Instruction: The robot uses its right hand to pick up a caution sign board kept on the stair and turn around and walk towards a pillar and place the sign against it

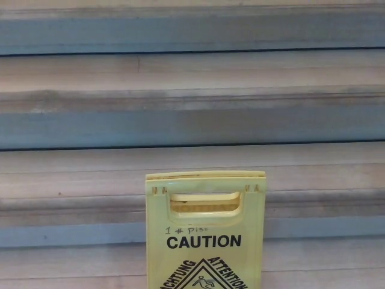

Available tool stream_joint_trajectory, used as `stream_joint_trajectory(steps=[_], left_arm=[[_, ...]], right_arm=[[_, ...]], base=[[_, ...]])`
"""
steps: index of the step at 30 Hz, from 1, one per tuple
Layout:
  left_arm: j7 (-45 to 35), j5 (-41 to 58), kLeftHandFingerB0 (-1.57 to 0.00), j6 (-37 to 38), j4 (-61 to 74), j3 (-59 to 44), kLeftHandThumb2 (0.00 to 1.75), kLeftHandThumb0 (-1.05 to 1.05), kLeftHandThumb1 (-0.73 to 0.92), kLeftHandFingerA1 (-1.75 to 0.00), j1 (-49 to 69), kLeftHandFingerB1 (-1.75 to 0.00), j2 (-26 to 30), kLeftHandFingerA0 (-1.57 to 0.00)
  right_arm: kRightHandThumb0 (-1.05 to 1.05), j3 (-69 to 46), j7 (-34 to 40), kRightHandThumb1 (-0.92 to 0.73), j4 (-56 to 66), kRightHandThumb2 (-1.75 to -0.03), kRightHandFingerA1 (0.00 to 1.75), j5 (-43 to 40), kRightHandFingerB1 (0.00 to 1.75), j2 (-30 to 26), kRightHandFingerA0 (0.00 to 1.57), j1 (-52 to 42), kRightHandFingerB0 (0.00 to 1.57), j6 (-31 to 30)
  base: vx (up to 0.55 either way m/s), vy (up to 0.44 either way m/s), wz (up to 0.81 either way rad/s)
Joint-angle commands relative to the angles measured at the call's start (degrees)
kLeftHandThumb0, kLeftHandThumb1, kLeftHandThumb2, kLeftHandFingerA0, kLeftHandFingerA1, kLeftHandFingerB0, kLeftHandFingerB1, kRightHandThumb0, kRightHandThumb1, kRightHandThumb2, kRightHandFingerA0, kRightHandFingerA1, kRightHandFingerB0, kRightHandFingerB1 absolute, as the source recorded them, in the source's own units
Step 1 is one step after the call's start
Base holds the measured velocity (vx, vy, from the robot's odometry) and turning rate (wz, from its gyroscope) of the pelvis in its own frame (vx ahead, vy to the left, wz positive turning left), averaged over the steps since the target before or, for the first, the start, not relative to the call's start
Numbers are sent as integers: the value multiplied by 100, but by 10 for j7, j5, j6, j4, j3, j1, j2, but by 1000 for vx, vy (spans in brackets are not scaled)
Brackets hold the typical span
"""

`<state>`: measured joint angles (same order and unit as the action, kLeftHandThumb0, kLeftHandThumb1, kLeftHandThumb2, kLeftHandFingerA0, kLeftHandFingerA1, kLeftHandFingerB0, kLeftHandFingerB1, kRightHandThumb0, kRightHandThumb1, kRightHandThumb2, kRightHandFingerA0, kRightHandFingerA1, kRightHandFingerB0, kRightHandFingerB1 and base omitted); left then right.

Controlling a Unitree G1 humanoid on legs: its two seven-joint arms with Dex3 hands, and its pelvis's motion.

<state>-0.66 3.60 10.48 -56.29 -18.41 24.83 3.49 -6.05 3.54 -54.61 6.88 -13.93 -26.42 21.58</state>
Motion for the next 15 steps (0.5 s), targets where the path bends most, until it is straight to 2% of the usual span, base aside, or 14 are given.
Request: stream_joint_trajectory(steps=[1,2,4,8,9,10,11,12,15], left_arm=[[9,67,-125,174,-20,-69,131,-10,8,-123,17,-74,-20,-138],[2,66,-124,185,-27,-72,124,-16,14,-123,16,-74,-21,-139],[-5,67,-123,180,-18,-78,115,-16,15,-122,18,-74,-24,-141],[-15,70,-123,174,-13,-86,115,-16,15,-122,18,-74,-27,-141],[-19,68,-122,167,-10,-86,151,-1,-1,-102,20,-76,-23,-152],[-23,67,-122,159,-6,-86,151,-1,-1,-102,22,-76,-19,-152],[-13,48,-116,170,-7,-76,151,21,-3,-86,24,-70,-12,-142],[-13,46,-116,172,-11,-76,137,15,-4,-80,21,-72,-10,-139],[-15,47,-116,175,-20,-78,137,15,-4,-80,16,-72,-7,-139]], right_arm=[[-12,-28,36,-62,-35,-84,107,-6,61,-35,101,-20,89,213],[-14,-32,29,-63,-35,-84,109,-12,63,-35,101,-20,88,213],[-10,-38,20,-61,-46,-88,107,-18,61,-36,99,-16,89,220],[-10,-42,15,-61,-57,-88,107,-19,61,-37,99,-11,89,228],[-3,-43,12,-58,-42,-93,99,-20,59,-40,96,-19,80,223],[-3,-44,7,-58,-21,-93,99,-20,59,-43,96,-29,80,216],[-2,-44,26,-58,-15,-91,81,-9,53,-46,93,-29,73,220],[-2,-44,33,-59,-26,-88,66,-6,50,-48,90,-22,66,226],[-2,-45,40,-59,-44,-88,66,-1,50,-50,90,-11,66,237]], base=[[0,0,0],[0,0,0],[0,0,0],[0,0,0],[0,0,0],[0,0,0],[0,0,0],[0,0,0],[0,0,0]])
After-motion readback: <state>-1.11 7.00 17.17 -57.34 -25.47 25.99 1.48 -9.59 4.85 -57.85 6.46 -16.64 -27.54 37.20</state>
